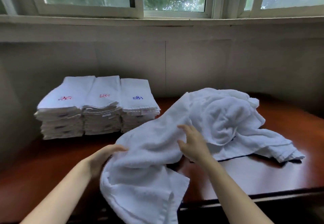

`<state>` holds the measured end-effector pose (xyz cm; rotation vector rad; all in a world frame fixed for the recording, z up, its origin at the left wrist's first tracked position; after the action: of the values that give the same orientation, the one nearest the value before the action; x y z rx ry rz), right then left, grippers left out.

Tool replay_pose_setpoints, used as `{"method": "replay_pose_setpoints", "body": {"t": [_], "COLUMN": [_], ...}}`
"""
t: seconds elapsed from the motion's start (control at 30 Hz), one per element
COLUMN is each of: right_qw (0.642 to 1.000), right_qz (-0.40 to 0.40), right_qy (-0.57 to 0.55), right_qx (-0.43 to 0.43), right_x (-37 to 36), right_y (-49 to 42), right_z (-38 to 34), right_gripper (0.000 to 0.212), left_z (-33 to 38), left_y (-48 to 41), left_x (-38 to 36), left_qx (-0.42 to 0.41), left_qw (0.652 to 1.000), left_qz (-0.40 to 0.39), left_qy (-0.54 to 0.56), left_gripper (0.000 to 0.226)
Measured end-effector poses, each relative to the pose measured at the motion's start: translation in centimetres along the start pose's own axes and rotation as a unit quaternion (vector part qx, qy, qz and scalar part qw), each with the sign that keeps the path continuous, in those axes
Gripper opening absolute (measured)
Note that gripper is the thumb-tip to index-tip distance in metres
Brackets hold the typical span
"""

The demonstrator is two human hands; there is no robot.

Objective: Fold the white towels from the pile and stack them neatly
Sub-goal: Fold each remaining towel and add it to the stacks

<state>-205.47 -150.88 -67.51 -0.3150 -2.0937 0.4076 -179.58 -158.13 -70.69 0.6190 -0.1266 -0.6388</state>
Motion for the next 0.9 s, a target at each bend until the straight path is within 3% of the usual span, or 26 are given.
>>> {"method": "replay_pose_setpoints", "body": {"t": [0.07,0.13,0.23,0.33,0.43,0.5,0.57,0.6,0.67,0.73,0.77,0.8,0.87,0.9], "right_qw": [0.994,0.975,0.958,0.944,0.913,0.948,0.978,0.978,0.963,0.951,0.956,0.967,0.981,0.980], "right_qz": [-0.109,-0.214,-0.267,-0.318,-0.362,-0.256,-0.124,-0.107,-0.162,-0.220,-0.208,-0.167,-0.053,-0.007], "right_qy": [0.013,0.047,0.069,-0.055,-0.175,-0.167,-0.093,-0.074,-0.050,0.006,0.044,0.083,0.143,0.163], "right_qx": [0.011,0.031,0.071,0.070,0.065,0.090,0.138,0.163,0.208,0.217,0.201,0.172,0.121,0.110], "right_x": [-2.8,-5.6,-7.7,-7.8,-7.8,-7.4,-6.6,-6.5,-7.3,-7.7,-7.2,-6.1,-2.5,-0.5], "right_y": [-0.3,0.0,0.2,0.6,1.2,-0.2,-2.2,-3.1,-4.9,-6.3,-7.2,-8.3,-10.3,-11.3], "right_z": [-0.5,-1.6,-4.0,-6.9,-9.8,-11.1,-12.2,-12.9,-14.2,-14.4,-14.0,-13.3,-12.2,-12.1], "right_gripper": [0.057,0.049,0.029,0.018,0.018,0.018,0.048,0.062,0.064,0.039,0.031,0.026,0.012,0.012], "left_z": [-0.6,0.3,1.3,1.0,1.7,2.9,3.7,3.9,4.1,4.3,4.4,4.5,4.5,4.5], "left_y": [1.6,2.6,3.5,4.3,5.3,6.1,7.5,8.2,9.4,10.4,10.8,11.1,12.4,12.5], "left_x": [2.0,3.4,5.7,8.2,8.0,6.5,3.7,2.4,1.0,1.7,2.8,4.5,7.4,8.5], "left_qx": [0.011,-0.051,-0.140,-0.130,-0.122,-0.212,-0.285,-0.300,-0.310,-0.317,-0.319,-0.314,-0.272,-0.244], "left_qw": [0.998,0.998,0.965,0.892,0.827,0.855,0.905,0.920,0.930,0.921,0.902,0.860,0.729,0.691], "left_qz": [-0.026,0.011,0.221,0.431,0.509,0.441,0.291,0.217,0.123,0.136,0.206,0.319,0.549,0.602], "left_qy": [0.055,0.041,0.031,-0.047,-0.205,-0.173,-0.126,-0.128,-0.152,-0.180,-0.206,-0.244,-0.306,-0.316], "left_gripper": [0.055,0.055,0.037,0.012,0.018,0.015,0.017,0.018,0.016,0.017,0.018,0.018,0.019,0.018]}}
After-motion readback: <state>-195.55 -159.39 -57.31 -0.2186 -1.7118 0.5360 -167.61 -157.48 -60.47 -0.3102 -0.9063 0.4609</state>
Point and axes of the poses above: each hand's wrist, its own y-axis away from the middle knuckle, its own x-axis out of the back of the hand, z = x × y, the point moved 5 cm from there along -y, towards the middle knuckle, and after that the axes turned 13 degrees about x, right-handed, at the moved point
